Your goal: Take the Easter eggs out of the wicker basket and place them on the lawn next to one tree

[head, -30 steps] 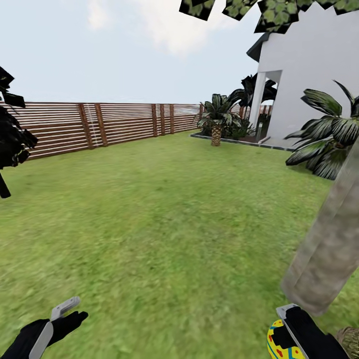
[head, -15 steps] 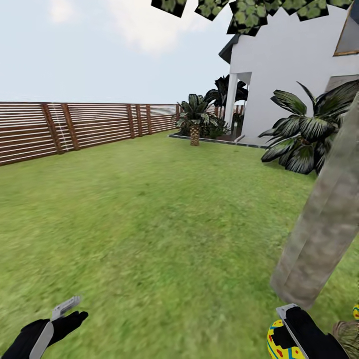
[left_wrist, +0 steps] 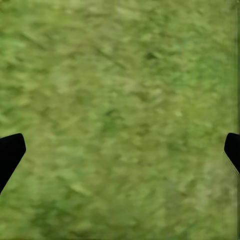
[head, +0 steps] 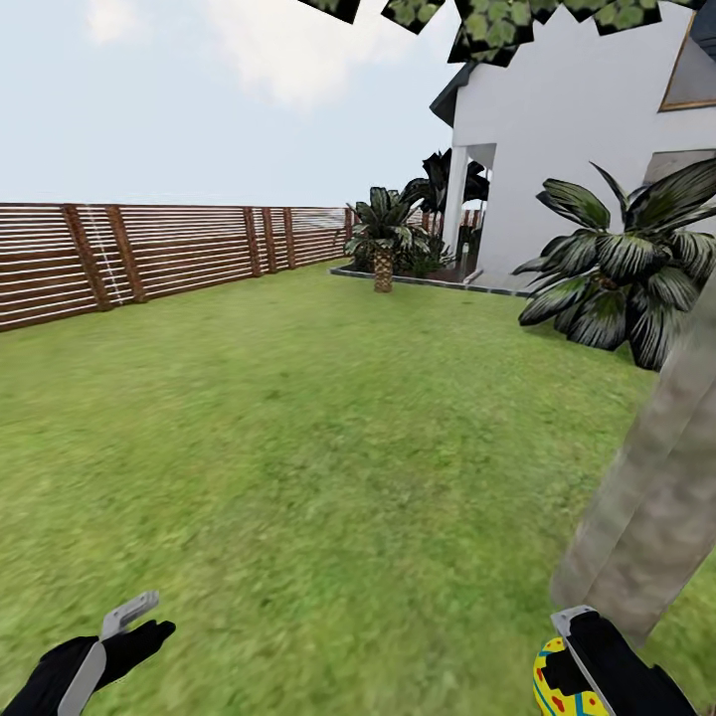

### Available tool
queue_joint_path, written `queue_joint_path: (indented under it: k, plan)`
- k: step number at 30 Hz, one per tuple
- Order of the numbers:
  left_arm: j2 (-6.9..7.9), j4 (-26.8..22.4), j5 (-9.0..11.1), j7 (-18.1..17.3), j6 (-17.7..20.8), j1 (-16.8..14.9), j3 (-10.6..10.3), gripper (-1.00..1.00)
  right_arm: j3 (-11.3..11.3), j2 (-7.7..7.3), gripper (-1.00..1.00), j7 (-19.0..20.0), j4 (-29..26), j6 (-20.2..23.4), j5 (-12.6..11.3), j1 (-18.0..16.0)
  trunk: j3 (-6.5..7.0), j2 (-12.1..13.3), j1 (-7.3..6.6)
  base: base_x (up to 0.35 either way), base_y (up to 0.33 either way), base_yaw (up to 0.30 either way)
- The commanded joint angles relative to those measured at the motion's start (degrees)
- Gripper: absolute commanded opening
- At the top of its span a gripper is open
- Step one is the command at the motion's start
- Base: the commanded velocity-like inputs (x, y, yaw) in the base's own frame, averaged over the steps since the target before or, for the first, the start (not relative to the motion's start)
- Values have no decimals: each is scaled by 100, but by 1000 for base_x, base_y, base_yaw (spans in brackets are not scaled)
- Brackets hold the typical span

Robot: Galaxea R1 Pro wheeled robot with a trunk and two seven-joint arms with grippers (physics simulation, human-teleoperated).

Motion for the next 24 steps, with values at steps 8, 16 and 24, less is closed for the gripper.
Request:
queue_joint_path:
  k: [8,16,24]
  plan:
    - [-3,-5,1,-25,42,-3,32,100,10,-6,-100,50,-9,28,65,-2,-6,-3,4,227,238,0]
    - [4,-5,-1,-25,38,-3,28,100,10,-6,-100,50,-9,28,65,-3,-6,-3,4,271,229,0]
    - [-2,-5,-1,-22,38,-3,24,100,10,-6,-100,50,-9,28,61,-3,-6,-3,4,334,52,0]
